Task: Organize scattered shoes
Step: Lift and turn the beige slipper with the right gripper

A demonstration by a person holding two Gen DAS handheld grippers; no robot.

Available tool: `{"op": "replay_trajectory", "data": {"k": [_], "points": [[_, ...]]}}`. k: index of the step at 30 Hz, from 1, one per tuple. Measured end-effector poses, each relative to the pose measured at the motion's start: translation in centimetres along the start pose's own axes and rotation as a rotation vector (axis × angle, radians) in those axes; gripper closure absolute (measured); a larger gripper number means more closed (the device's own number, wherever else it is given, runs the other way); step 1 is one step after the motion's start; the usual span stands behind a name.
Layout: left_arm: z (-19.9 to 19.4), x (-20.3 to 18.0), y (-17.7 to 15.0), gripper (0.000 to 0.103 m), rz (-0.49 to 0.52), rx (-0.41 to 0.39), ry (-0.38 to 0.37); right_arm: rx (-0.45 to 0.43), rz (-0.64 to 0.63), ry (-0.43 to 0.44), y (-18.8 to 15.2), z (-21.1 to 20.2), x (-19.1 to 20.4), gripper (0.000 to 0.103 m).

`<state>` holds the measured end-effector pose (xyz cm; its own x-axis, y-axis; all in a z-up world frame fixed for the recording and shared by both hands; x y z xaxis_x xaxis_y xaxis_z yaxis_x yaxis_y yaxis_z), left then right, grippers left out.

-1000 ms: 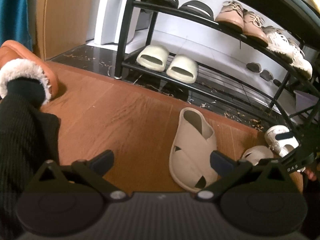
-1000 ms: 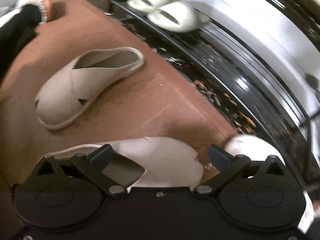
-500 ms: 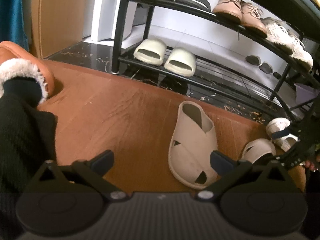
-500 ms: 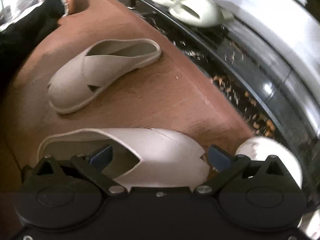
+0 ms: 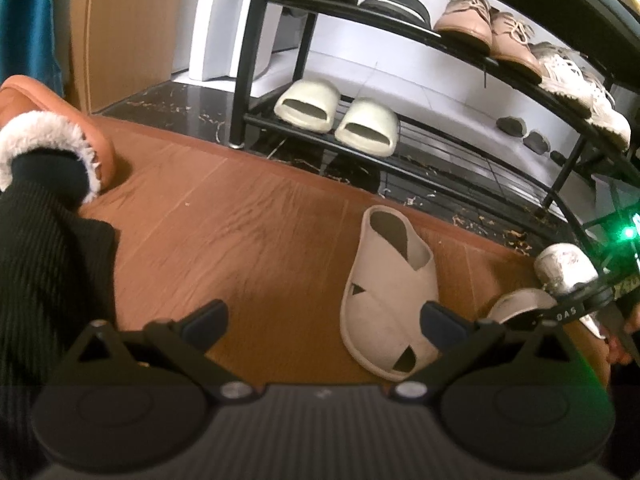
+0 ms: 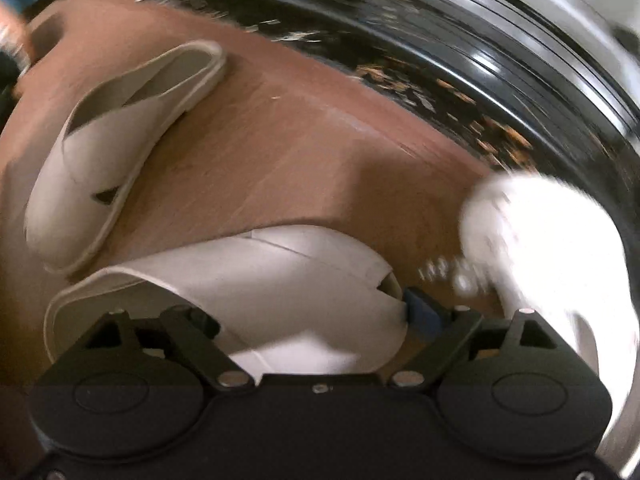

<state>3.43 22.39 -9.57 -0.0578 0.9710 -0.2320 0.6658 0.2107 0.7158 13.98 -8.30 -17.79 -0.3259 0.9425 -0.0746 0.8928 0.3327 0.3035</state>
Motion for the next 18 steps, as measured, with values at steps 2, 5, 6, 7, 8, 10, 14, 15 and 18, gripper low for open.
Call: {"op": "replay_trajectory", "data": {"k": [2, 5, 6, 7, 8, 10, 14, 15, 18], "points": [[-0.1, 0.0, 0.1, 0.001, -0.001, -0.005, -0.005, 0.025, 0.130, -0.048, -1.2, -0.6, -0.7, 0.014], [-0.3, -0.1, 0.2, 0.001, -0.001, -0.016, -0.014, 0.074, 0.464, -0.111, -4.7, -1.6, -2.7, 0.014], [-0.4, -0.1, 0.2, 0.001, -0.003, -0.019, -0.016, 0.075, 0.601, -0.126, -6.0, -2.0, -3.3, 0.014], [-0.5, -0.1, 0.3, 0.001, -0.005, -0.022, -0.019, 0.073, 0.767, -0.143, -7.7, -2.4, -4.1, 0.012], [-0.5, 0.0, 0.3, 0.001, -0.009, -0.025, -0.021, 0.068, 0.869, -0.144, -8.7, -2.7, -4.3, 0.012], [-0.6, 0.0, 0.4, 0.001, -0.014, -0.027, -0.025, 0.089, 1.176, -0.069, -11.6, -2.6, -3.8, 0.009], [-0.7, 0.2, 0.4, 0.001, -0.016, -0.030, -0.019, 0.084, 1.263, 0.021, -12.4, -2.7, -1.6, 0.000], [-0.8, 0.3, 0.4, 0.001, -0.017, -0.033, -0.016, 0.071, 1.252, 0.039, -12.2, -2.8, -1.0, 0.000], [-1.1, 0.6, 0.5, 0.001, -0.029, -0.042, -0.013, 0.052, 1.156, 0.095, -12.0, -3.7, -0.3, 0.000]]}}
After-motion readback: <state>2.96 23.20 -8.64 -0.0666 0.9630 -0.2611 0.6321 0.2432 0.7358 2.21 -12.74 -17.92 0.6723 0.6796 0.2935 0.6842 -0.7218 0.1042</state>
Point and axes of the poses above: each gripper's, at about its wrist camera, not at the fingertips, and z roughly the way its jaws point, x to its left, y to its top, the point moved 9 cm from there along z, roughly the way its jaws point
